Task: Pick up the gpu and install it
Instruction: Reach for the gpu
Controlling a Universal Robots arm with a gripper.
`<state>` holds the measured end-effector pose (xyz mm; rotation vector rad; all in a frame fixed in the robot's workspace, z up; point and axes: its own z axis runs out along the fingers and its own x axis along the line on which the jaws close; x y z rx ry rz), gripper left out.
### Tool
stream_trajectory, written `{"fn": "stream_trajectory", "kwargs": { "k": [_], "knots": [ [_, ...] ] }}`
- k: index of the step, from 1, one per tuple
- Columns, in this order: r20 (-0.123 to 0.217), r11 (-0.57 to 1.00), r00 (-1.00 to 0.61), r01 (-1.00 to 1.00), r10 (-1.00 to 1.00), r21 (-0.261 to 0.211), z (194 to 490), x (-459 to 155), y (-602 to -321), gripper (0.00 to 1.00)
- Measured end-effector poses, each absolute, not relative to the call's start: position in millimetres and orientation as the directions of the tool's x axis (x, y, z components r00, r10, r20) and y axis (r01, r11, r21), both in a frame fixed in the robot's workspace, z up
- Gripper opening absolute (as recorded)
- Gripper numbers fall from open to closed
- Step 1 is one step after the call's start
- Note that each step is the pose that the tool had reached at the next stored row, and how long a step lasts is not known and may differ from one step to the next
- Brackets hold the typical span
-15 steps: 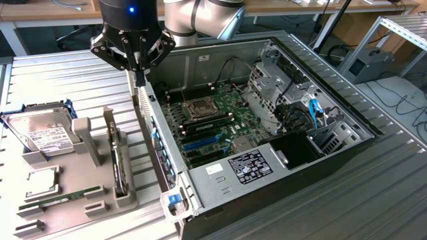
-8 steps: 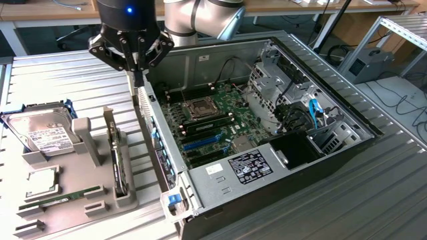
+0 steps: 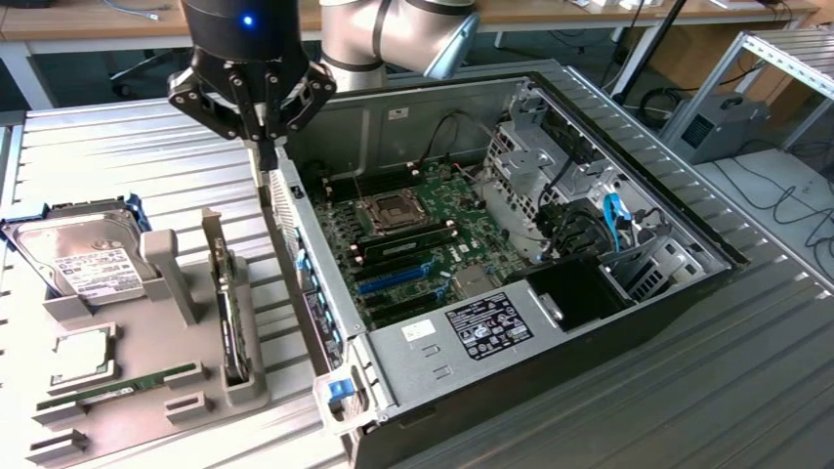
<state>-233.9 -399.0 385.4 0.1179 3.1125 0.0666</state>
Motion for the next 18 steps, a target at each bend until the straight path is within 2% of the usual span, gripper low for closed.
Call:
{"fn": "stream_trajectory", "kwargs": {
  "k": [18],
  "knots": [
    [-0.025, 0.996, -0.997, 0.075, 0.076, 0.044, 384.3, -241.8, -399.0, 0.11]
  ]
}}
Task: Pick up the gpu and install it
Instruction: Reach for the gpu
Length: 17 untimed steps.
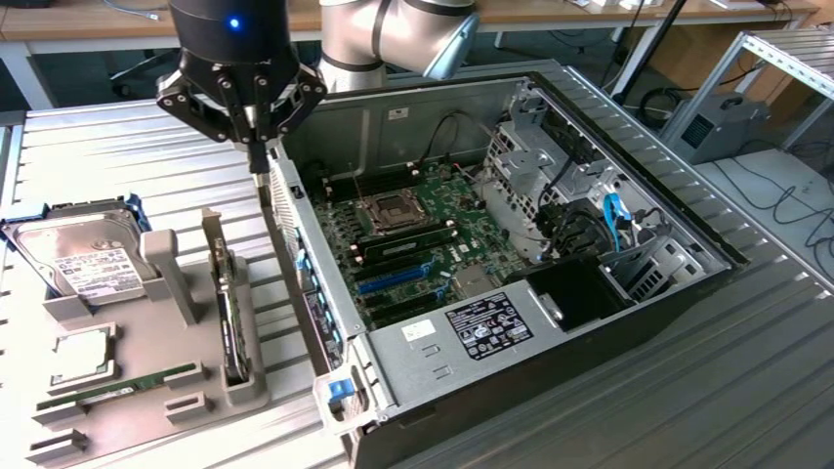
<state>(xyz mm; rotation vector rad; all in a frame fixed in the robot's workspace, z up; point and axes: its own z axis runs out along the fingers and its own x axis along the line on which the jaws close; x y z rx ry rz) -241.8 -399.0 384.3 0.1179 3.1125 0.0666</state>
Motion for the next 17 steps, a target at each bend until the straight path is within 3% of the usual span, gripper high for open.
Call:
{"fn": "stream_trajectory", "kwargs": {
  "k": [17],
  "knots": [
    [-0.025, 0.996, -0.997, 0.075, 0.076, 0.044, 383.5, -246.5, -399.0, 0.11]
  ]
}}
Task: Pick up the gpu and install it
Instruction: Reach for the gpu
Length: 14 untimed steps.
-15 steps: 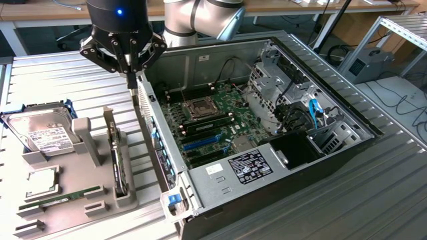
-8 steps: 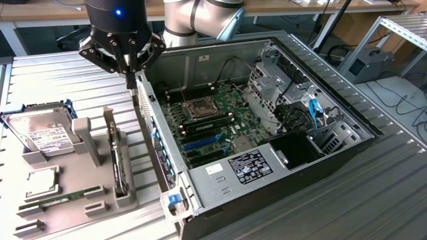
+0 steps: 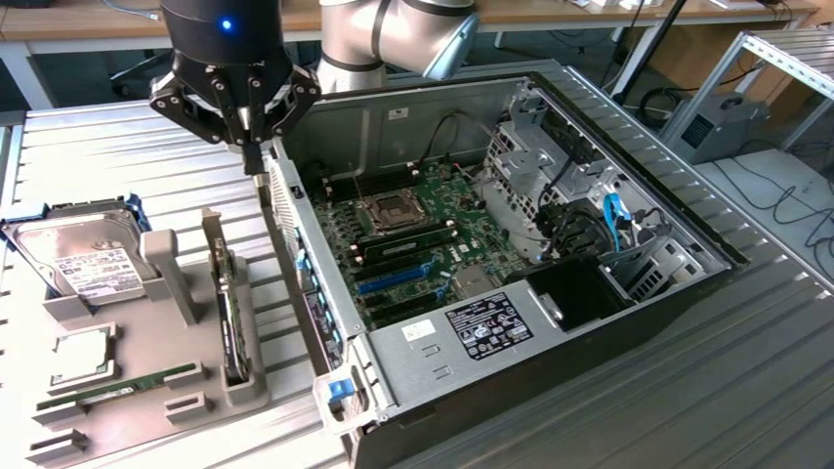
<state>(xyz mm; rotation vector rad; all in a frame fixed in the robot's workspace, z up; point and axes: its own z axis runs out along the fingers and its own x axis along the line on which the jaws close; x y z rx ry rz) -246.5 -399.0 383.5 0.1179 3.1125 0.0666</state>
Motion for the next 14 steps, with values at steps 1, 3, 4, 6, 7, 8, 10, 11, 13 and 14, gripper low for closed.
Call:
{"fn": "stream_trajectory", "kwargs": {
  "k": [1, 3, 4, 6, 7, 8, 10, 11, 13, 14],
  "knots": [
    [-0.025, 0.996, -0.997, 0.075, 0.076, 0.044, 383.5, -247.1, -399.0, 0.11],
    [-0.025, 0.996, -0.997, 0.075, 0.076, 0.044, 383.4, -248.1, -399.0, 0.11],
    [-0.024, 0.996, -0.997, 0.075, 0.076, 0.044, 383.4, -248.5, -399.0, 0.11],
    [-0.024, 0.996, -0.997, 0.075, 0.076, 0.044, 383.3, -249.5, -399.0, 0.11],
    [-0.024, 0.996, -0.997, 0.075, 0.076, 0.044, 383.3, -250.1, -399.0, 0.11],
    [-0.024, 0.996, -0.997, 0.075, 0.076, 0.044, 383.3, -250.7, -399.0, 0.11],
    [-0.024, 0.996, -0.997, 0.075, 0.076, 0.044, 383.2, -251.9, -399.0, 0.11],
    [-0.025, 0.996, -0.997, 0.075, 0.076, 0.044, 383.2, -252.5, -399.0, 0.11],
    [-0.025, 0.996, -0.997, 0.075, 0.076, 0.044, 383.1, -253.5, -399.0, 0.11],
    [-0.024, 0.996, -0.997, 0.075, 0.076, 0.044, 383.1, -254.0, -399.0, 0.11]
  ]
}}
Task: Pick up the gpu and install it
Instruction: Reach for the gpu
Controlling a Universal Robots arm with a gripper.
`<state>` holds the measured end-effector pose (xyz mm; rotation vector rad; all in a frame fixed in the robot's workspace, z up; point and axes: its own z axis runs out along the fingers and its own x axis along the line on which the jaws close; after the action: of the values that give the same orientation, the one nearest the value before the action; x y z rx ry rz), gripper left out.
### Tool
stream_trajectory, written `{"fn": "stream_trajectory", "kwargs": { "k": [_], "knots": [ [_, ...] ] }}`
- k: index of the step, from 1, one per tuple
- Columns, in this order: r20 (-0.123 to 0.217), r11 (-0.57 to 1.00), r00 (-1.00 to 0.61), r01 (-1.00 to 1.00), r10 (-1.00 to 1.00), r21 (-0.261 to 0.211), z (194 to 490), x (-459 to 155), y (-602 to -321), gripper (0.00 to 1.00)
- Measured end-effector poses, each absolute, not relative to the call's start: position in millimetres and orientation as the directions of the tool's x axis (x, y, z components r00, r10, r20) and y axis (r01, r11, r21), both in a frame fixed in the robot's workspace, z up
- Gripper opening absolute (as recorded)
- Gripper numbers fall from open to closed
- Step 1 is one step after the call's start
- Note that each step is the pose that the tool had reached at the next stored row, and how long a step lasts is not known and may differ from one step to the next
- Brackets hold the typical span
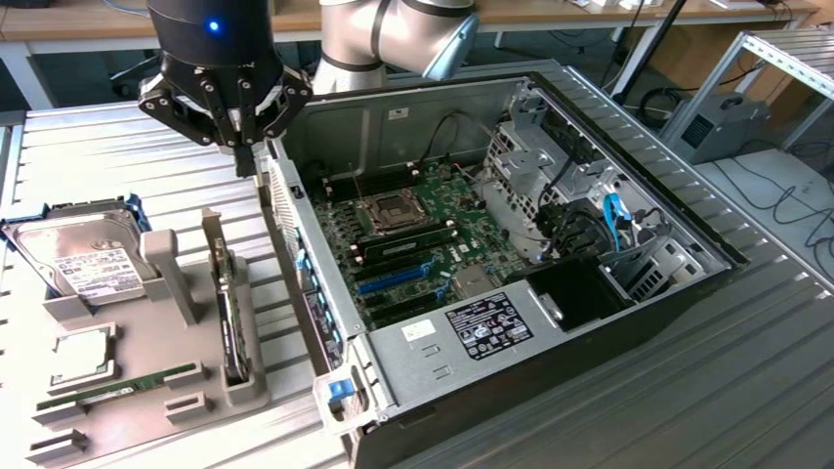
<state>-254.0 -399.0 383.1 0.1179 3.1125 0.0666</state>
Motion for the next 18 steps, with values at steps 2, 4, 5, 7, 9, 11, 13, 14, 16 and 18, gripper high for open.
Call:
{"fn": "stream_trajectory", "kwargs": {
  "k": [2, 4, 5, 7, 9, 11, 13, 14, 16, 18],
  "knots": [
    [-0.024, 0.996, -0.997, 0.075, 0.076, 0.044, 383, -255, -399, 0.11],
    [-0.024, 0.996, -0.997, 0.075, 0.076, 0.044, 383, -256, -399, 0.11],
    [-0.025, 0.996, -0.997, 0.075, 0.076, 0.044, 383, -257, -399, 0.11],
    [-0.025, 0.996, -0.997, 0.075, 0.076, 0.044, 383, -258, -399, 0.11],
    [-0.025, 0.996, -0.997, 0.075, 0.076, 0.044, 383, -260, -399, 0.11],
    [-0.025, 0.996, -0.997, 0.075, 0.076, 0.044, 383, -260, -399, 0.11],
    [-0.025, 0.996, -0.997, 0.075, 0.076, 0.044, 383, -262, -399, 0.11],
    [-0.024, 0.996, -0.997, 0.075, 0.076, 0.044, 383, -263, -399, 0.11],
    [-0.024, 0.996, -0.997, 0.075, 0.076, 0.044, 383, -264, -399, 0.11],
    [-0.025, 0.996, -0.997, 0.075, 0.076, 0.044, 383, -267, -399, 0.11]
  ]
}}
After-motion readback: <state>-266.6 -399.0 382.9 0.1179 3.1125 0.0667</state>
